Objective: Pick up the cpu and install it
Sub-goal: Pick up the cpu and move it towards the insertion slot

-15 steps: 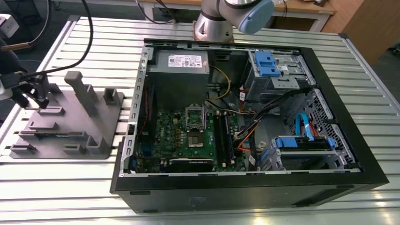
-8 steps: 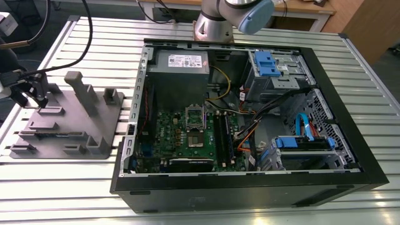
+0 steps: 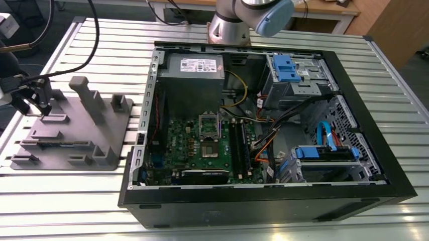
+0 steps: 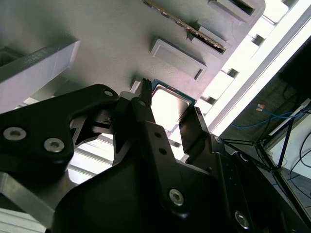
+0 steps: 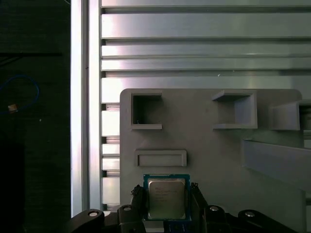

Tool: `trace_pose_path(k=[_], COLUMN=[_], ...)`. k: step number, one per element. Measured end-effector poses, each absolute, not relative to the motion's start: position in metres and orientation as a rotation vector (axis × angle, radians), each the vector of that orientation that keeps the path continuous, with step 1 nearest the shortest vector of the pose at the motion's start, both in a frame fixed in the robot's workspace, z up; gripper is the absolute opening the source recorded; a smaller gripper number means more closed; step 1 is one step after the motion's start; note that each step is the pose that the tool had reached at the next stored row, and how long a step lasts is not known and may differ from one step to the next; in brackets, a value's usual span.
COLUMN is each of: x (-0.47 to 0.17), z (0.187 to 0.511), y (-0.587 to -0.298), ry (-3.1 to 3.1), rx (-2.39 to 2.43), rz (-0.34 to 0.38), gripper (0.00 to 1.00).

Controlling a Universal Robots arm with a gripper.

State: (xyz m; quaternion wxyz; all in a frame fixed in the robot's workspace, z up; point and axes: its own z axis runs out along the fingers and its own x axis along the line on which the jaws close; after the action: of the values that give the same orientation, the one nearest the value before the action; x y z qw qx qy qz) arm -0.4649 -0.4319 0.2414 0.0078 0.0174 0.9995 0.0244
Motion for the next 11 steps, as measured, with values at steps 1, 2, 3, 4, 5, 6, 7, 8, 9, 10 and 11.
trace_pose_path(k=[1, 2, 3, 4, 5, 6, 7, 8, 9, 10, 11], x=[-0.465, -0.465, -0.465, -0.465, -0.465, -0.465, -0.465, -0.465, -0.465, -0.465, -0.465], z=[0.242, 0.243, 0.245, 0.247, 0.249, 0.252, 0.254, 0.257, 0.26, 0.264, 0.267], y=[-0.432, -0.432, -0.432, -0.432, -0.432, -0.432, -0.432, -0.432, -0.432, -0.432, -0.432], ry=[3.125, 3.125, 3.125, 3.125, 3.125, 3.125, 3.124, 3.125, 3.125, 3.125, 3.125], rx=[0.055, 0.055, 0.055, 0.055, 0.055, 0.055, 0.055, 0.055, 0.055, 0.055, 0.055], rz=[0.076, 0.076, 0.076, 0.076, 0.076, 0.076, 0.077, 0.076, 0.077, 0.076, 0.076], gripper=[0.47, 0.47, 0.47, 0.47, 0.47, 0.47, 0.47, 0.47, 0.47, 0.47, 0.47])
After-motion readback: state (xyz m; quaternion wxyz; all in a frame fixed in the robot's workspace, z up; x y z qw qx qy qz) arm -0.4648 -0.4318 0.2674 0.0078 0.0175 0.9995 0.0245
